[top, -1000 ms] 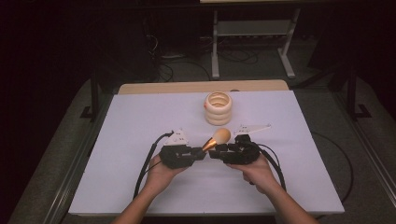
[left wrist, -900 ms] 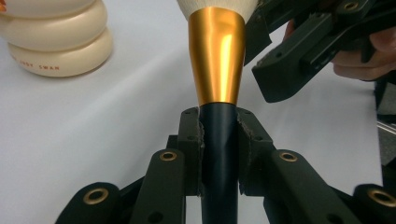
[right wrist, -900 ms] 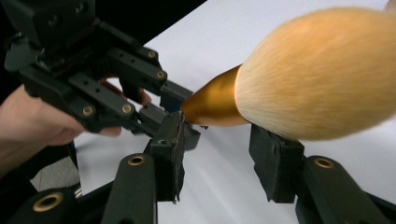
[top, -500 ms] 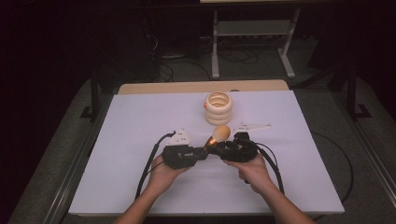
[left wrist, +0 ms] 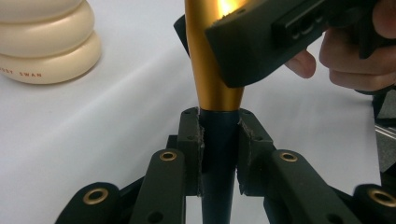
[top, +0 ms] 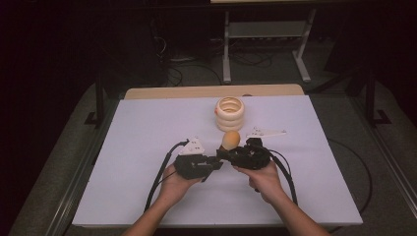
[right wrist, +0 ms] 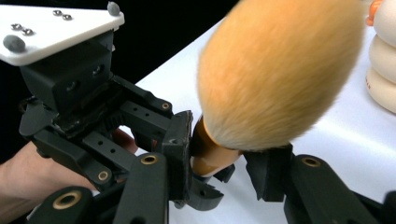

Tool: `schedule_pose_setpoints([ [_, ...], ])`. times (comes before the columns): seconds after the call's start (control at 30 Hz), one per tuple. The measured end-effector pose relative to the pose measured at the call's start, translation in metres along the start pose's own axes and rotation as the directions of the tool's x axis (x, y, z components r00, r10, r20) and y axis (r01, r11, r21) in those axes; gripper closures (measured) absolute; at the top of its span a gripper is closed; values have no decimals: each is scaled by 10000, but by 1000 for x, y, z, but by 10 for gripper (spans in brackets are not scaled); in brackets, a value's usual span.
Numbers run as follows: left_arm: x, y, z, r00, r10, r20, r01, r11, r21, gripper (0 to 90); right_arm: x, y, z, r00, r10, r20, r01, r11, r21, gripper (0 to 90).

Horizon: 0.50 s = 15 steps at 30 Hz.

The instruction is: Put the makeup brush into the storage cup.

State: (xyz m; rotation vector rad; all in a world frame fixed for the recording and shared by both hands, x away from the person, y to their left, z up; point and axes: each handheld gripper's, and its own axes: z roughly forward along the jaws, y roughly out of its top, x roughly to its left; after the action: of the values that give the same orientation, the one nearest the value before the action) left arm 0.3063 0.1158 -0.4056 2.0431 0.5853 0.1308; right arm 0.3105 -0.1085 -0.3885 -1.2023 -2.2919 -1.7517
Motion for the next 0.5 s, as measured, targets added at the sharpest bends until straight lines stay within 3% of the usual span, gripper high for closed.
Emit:
schedule_pose_setpoints([
  [0.5,-3,1,1,9999,29,-114,-31,9999,-152,744,4,1,0,9999,-108,-25,107,9998,-137,643],
])
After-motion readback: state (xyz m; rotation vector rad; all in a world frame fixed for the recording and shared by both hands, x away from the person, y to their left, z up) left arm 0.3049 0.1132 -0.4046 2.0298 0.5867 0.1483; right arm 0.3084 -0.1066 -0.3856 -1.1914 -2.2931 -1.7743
